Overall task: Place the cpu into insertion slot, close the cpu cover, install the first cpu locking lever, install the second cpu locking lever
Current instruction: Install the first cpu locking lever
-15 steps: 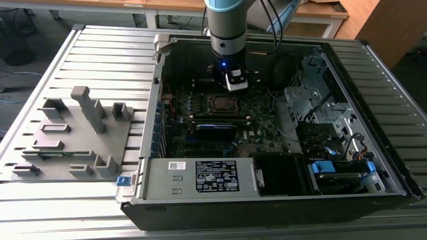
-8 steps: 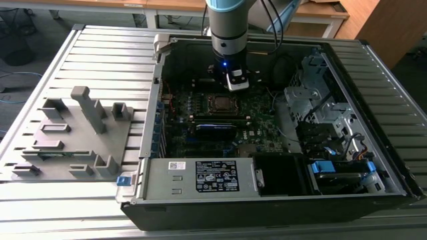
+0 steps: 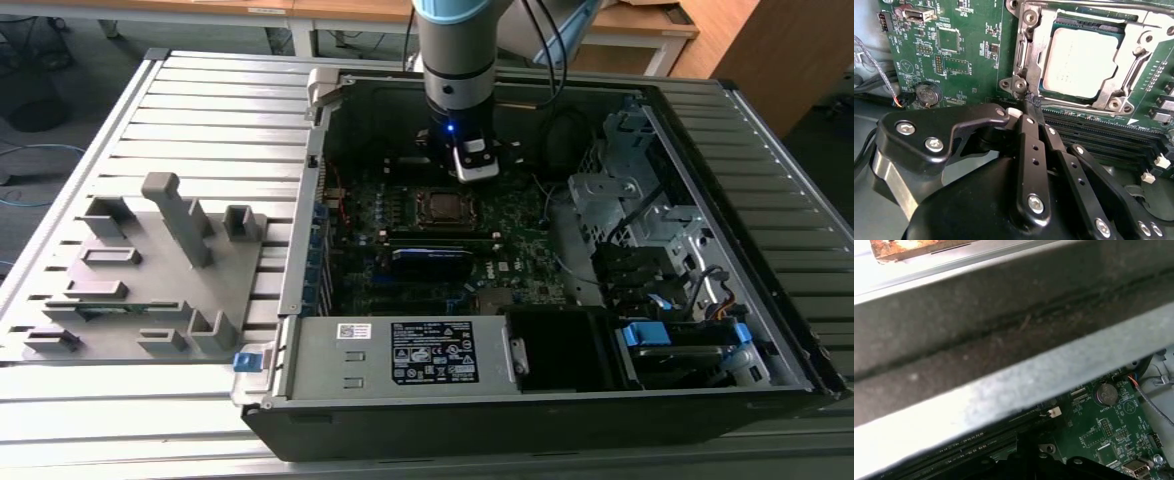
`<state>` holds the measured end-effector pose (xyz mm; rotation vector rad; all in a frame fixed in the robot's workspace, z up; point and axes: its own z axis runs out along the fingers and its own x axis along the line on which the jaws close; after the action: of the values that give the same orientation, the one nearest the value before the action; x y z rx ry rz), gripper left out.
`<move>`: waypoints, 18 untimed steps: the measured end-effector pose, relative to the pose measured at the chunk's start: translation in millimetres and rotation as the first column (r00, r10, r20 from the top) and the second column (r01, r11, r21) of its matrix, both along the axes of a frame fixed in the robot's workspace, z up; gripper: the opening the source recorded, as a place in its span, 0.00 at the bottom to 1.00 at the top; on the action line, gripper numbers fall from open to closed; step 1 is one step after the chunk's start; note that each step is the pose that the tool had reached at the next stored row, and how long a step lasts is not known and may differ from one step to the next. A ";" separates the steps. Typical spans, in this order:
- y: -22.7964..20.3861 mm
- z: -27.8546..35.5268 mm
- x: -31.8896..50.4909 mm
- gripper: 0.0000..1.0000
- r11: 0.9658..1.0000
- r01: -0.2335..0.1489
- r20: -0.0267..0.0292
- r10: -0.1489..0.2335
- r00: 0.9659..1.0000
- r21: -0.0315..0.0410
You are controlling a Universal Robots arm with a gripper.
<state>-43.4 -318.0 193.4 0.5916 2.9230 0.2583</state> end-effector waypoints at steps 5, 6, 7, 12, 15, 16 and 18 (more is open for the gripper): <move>0.7 1.5 0.6 0.11 1.000 0.000 -0.003 0.000 1.000 0.001; 0.8 1.6 0.7 0.11 1.000 0.000 -0.003 0.000 1.000 0.001; 0.8 1.7 0.8 0.11 1.000 0.000 -0.003 0.000 1.000 0.001; 0.8 1.5 1.0 0.11 1.000 0.000 -0.004 0.000 1.000 0.001; 0.7 0.8 1.0 0.11 1.000 0.000 -0.004 0.000 1.000 0.000; 0.7 0.6 1.1 0.11 1.000 0.000 -0.004 0.000 1.000 0.000; 0.8 0.1 1.3 0.11 1.000 0.000 -0.004 0.000 1.000 -0.001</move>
<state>-42.1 -317.2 193.5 0.5926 2.9266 0.2561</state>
